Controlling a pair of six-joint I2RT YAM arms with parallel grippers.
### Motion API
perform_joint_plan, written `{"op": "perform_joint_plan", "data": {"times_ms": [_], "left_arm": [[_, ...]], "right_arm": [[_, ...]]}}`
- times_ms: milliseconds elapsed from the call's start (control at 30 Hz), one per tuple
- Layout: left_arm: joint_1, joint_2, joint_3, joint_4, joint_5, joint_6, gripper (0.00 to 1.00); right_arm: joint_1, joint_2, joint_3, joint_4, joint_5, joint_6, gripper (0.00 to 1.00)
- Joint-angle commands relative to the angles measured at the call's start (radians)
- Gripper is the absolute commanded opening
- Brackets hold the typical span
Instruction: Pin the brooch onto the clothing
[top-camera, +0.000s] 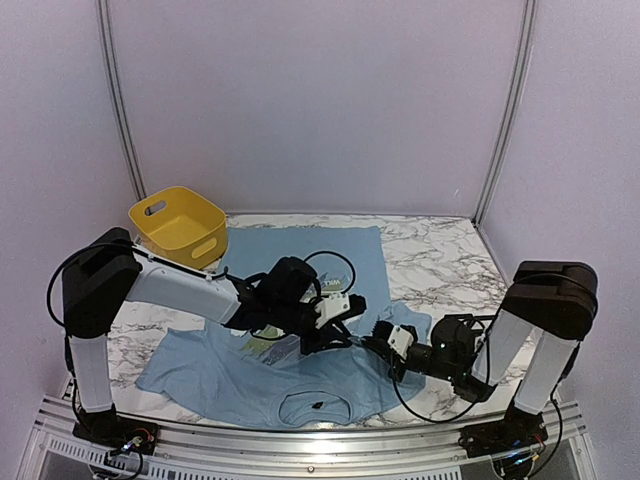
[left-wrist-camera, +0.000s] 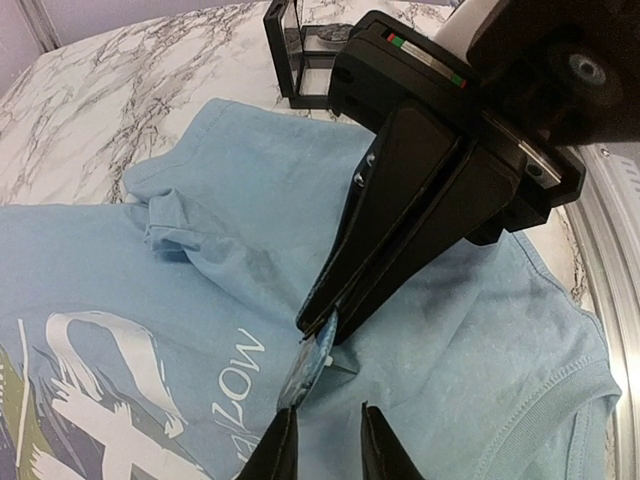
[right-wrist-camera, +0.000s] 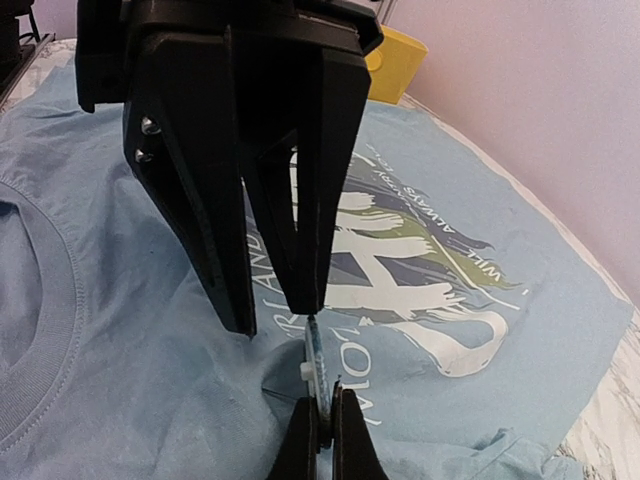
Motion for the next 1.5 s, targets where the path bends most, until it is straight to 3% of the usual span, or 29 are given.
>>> {"op": "perform_joint_plan", "data": {"times_ms": [0,200,633,833,967,1467], "left_arm": [[0.003,0.020,0.031,0.043,-0.016,0.024,0.21],[0.003,0.028,0.023,0.043,-0.037,0.062,0.17],[0.002,0.036,0.026,0.044,-0.056,0.092,0.17],[-0.005,0.027,0.026,0.046,-0.015,0.085,0.10],[-0.008,0.027,0.026,0.047,0.016,0.075,0.00],[-0.009,-0.010,0.009,0.064,-0.010,-0.054,0.00]], "right_arm": [[-0.007,-0.027,0.015,-0.009,-0.045,0.024,0.00],[-0.009,-0.045,0.015,-0.022,-0.061,0.024,0.00],[-0.012,-0.064,0.018,-0.054,-0.105,0.019,0.00],[-0.019,-0.057,0.018,-0.054,-0.091,0.007,0.00],[-0.024,-0.046,0.026,-0.047,-0.116,-0.003,0.00],[-0.043,-0.064,0.021,-0.054,-0.167,-0.008,0.00]]}}
